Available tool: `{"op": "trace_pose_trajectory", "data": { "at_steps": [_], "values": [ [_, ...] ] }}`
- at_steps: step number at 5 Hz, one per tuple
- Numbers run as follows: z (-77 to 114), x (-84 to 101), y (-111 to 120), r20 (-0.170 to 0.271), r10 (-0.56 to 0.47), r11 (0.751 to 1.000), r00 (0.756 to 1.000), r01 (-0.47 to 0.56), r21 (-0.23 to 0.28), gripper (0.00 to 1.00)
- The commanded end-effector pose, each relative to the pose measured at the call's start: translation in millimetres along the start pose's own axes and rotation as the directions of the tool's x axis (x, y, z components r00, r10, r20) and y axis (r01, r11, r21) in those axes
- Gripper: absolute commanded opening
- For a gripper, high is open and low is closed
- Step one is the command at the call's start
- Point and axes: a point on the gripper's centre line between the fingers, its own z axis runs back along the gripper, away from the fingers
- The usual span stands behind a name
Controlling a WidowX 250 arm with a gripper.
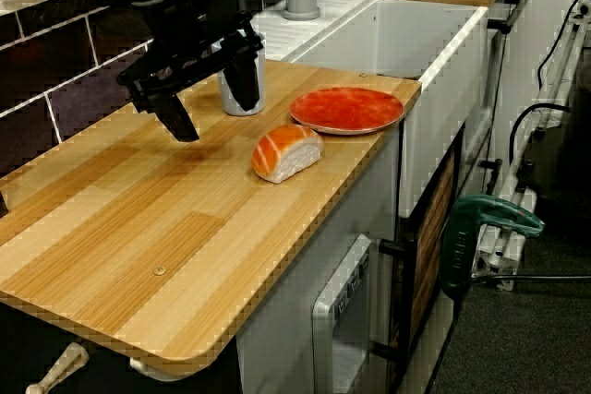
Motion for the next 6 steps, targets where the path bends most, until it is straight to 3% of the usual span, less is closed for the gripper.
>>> {"op": "trace_pose_trajectory", "data": {
  "at_steps": [1, 2, 3, 4, 5, 6],
  "values": [
    [32.3, 0.5, -19, 0.029, -0.165, 0.985, 0.986, 0.163, 0.065, 1.0],
    [41.1, 11.4, -16, 0.02, -0.236, 0.968, 0.971, 0.234, 0.094, 1.0],
    [37.9, 10.8, -13, 0.015, -0.304, 0.949, 0.953, 0.302, 0.087, 1.0],
    [36.3, 8.2, -17, -0.028, -0.403, 0.912, 0.915, 0.404, 0.068, 1.0],
    [30.0, 1.3, -26, -0.061, -0.501, 0.858, 0.863, 0.505, 0.096, 1.0],
    [19.7, -3.3, -33, -0.08, -0.526, 0.837, 0.847, 0.532, 0.129, 1.0]
  ]
}}
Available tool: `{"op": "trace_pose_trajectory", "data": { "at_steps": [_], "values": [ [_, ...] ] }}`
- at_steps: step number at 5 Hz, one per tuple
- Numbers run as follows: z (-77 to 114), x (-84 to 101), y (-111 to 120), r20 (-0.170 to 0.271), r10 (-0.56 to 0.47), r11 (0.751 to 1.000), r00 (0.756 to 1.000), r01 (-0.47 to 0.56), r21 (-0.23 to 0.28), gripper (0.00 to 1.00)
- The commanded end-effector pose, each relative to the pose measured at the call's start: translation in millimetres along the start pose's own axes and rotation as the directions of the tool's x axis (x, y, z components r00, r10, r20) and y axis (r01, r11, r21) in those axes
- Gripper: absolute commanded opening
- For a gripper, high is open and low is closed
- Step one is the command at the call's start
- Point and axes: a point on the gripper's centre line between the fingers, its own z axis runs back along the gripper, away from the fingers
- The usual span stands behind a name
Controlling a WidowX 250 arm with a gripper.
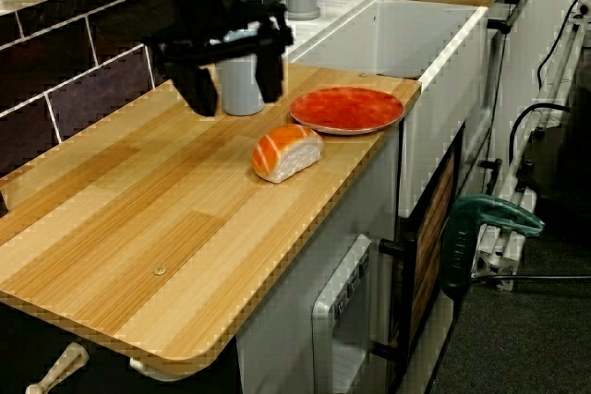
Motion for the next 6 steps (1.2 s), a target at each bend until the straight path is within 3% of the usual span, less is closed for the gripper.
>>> {"op": "trace_pose_trajectory", "data": {
  "at_steps": [1, 6],
  "values": [
    [8.2, 2.6, -20, -0.038, -0.092, 0.986, 0.995, 0.096, 0.133, 1.0],
    [1.5, -10.7, -33, -0.08, -0.13, 0.98, 0.988, 0.141, 0.141, 1.0]
  ]
}}
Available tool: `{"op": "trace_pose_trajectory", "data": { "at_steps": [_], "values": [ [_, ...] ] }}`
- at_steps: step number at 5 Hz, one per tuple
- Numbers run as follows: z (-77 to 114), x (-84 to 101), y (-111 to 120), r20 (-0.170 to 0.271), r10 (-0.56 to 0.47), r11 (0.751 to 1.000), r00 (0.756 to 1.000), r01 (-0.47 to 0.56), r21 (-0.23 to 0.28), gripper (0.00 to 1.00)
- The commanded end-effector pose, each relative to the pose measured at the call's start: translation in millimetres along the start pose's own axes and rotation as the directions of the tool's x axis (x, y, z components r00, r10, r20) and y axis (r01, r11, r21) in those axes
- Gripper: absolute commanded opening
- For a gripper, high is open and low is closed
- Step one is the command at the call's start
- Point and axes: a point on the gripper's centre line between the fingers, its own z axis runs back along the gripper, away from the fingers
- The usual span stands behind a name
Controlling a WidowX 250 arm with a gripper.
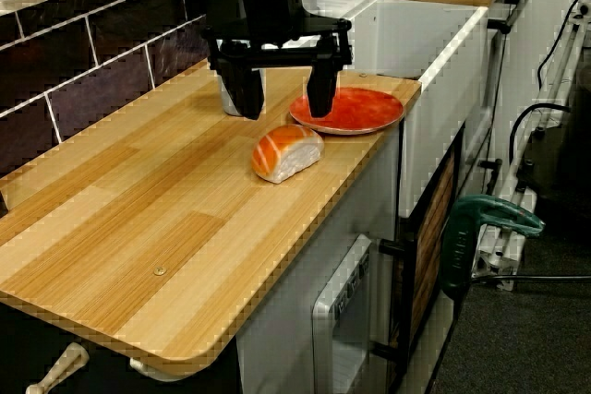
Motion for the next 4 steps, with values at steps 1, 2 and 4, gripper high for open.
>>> {"op": "trace_pose_trajectory", "data": {
  "at_steps": [1, 2, 4],
  "values": [
    [7.2, -4.8, 2, -0.013, 0.001, 0.998, 1.0, -0.001, 0.057, 1.0],
    [3.0, -5.8, 6, -0.012, 0.027, 0.998, 1.0, -0.026, 0.056, 1.0],
    [-0.5, -9.2, 16, -0.005, 0.068, 0.996, 0.998, -0.067, 0.054, 1.0]
  ]
}}
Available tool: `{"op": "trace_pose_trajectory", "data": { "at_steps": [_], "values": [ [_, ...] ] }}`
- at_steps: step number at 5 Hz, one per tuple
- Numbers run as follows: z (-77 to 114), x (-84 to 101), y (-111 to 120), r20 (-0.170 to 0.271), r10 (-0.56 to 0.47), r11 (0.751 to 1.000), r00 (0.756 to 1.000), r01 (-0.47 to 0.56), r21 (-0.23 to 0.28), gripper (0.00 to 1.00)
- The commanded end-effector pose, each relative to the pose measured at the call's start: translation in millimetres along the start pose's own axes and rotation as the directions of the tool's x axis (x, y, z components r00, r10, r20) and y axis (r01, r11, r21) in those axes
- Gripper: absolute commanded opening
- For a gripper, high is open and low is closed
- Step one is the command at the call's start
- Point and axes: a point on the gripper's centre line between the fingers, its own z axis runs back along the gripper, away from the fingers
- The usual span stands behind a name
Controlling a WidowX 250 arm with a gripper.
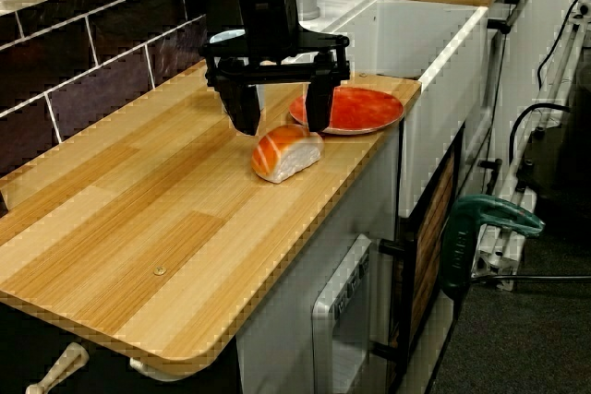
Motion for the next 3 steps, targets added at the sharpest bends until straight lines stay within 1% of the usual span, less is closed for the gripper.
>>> {"op": "trace_pose_trajectory", "data": {
  "at_steps": [1, 2, 3],
  "values": [
    [4.1, -3.9, 14, -0.002, 0.014, 0.999, 1.0, -0.014, 0.031, 1.0],
    [-2.2, -3.3, 17, -0.011, 0.023, 0.999, 1.0, -0.023, 0.035, 1.0],
    [-9.0, -3.8, 14, -0.025, 0.019, 0.999, 1.0, -0.019, 0.031, 1.0]
  ]
}}
